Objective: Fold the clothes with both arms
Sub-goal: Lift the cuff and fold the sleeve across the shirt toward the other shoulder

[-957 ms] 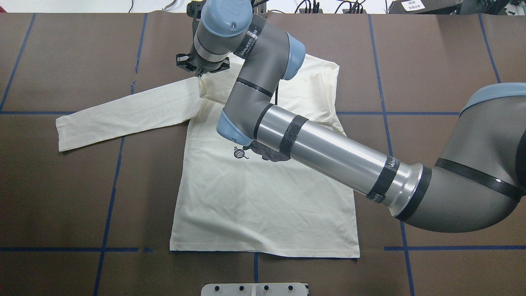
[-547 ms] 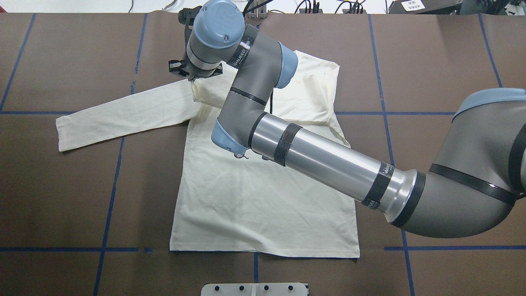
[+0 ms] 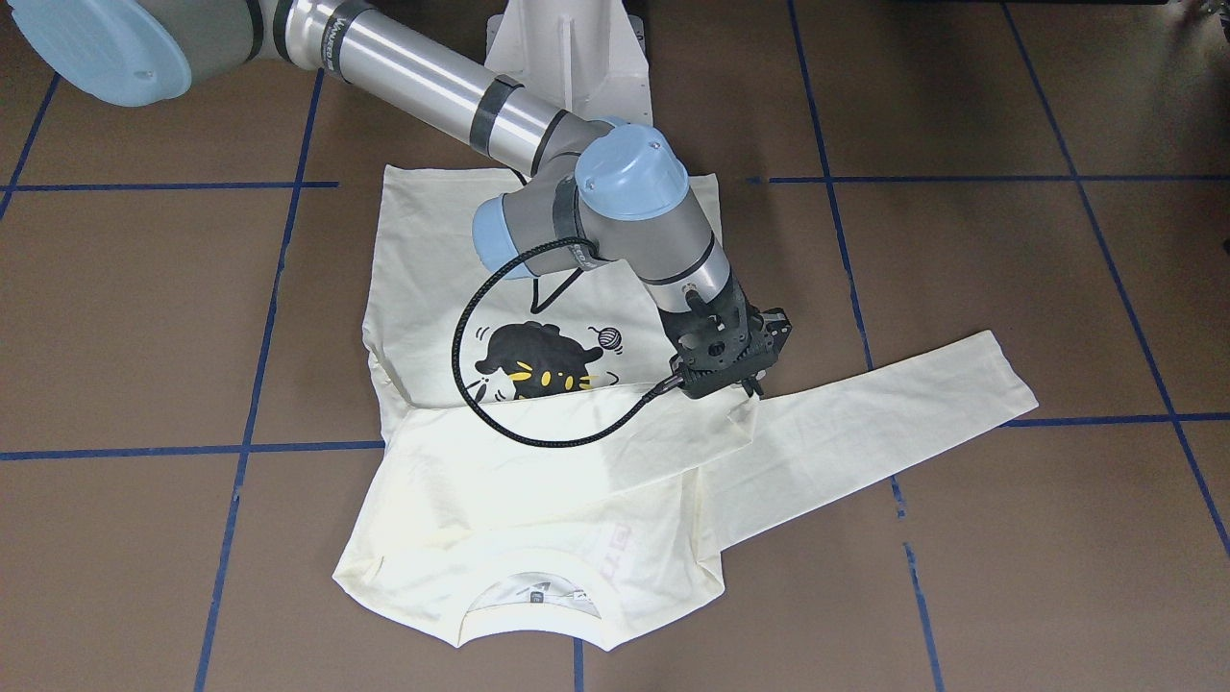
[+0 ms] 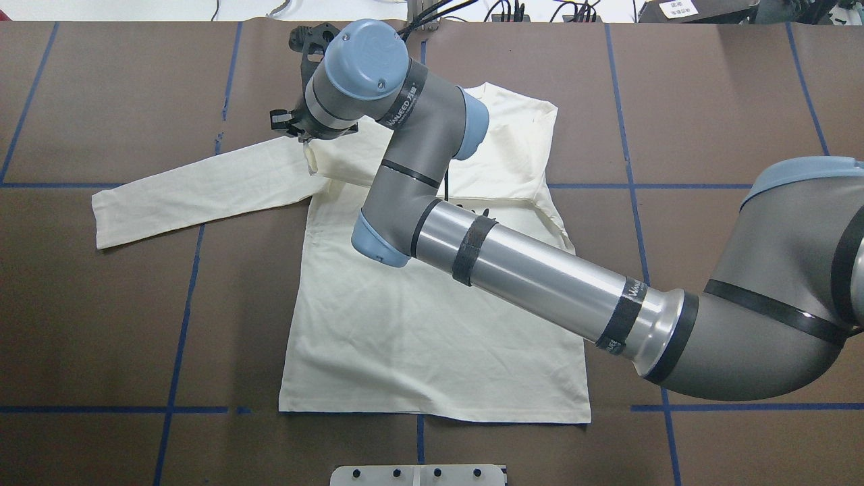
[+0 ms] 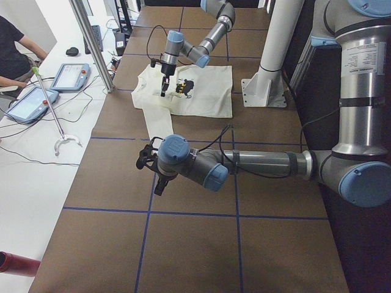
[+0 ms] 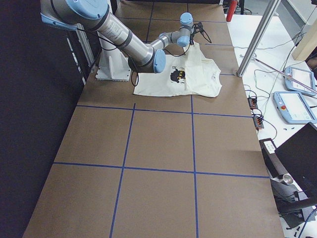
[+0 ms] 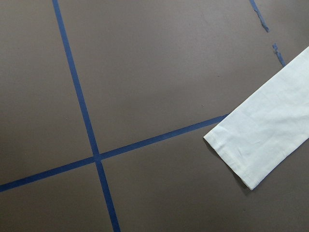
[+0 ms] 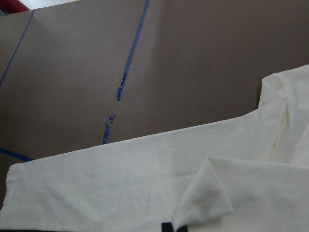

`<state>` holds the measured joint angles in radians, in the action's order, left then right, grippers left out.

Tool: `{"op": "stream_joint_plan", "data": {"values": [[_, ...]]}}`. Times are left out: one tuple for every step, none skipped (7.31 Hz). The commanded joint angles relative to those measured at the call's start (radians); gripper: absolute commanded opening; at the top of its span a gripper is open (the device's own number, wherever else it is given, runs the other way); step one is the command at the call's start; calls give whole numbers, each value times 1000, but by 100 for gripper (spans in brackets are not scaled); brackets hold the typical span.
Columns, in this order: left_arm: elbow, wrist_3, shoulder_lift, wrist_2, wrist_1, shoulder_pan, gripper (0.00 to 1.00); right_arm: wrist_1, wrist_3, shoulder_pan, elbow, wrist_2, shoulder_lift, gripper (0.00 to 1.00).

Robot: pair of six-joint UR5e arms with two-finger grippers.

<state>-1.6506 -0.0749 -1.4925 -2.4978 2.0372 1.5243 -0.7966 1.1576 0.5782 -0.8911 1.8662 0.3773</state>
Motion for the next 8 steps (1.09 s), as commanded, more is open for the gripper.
{"op": "stream_joint_plan", "data": {"values": [[-2, -26, -2, -1, 1, -1, 100, 7, 5, -17, -41, 4, 53, 99], [-3, -40, -2, -1, 6, -1, 100, 7, 7, -17, -45, 4, 64, 100], [-3, -42, -2, -1, 6, -1, 100, 4, 67, -15, -55, 4, 63, 100], [-3, -70, -6, 8, 8, -4, 100, -6, 132, -2, -87, 13, 63, 100], [-3, -221, -32, 20, 18, -31, 100, -92, 172, 37, -127, 84, 66, 100], [-12, -346, -44, 99, 65, -91, 100, -281, 154, 78, -214, 150, 98, 100], [-27, -531, -41, 181, 152, -164, 100, -450, 134, 112, -301, 148, 145, 100], [-32, -731, -29, 309, 279, -268, 100, -570, 29, 156, -375, 148, 235, 100]]}}
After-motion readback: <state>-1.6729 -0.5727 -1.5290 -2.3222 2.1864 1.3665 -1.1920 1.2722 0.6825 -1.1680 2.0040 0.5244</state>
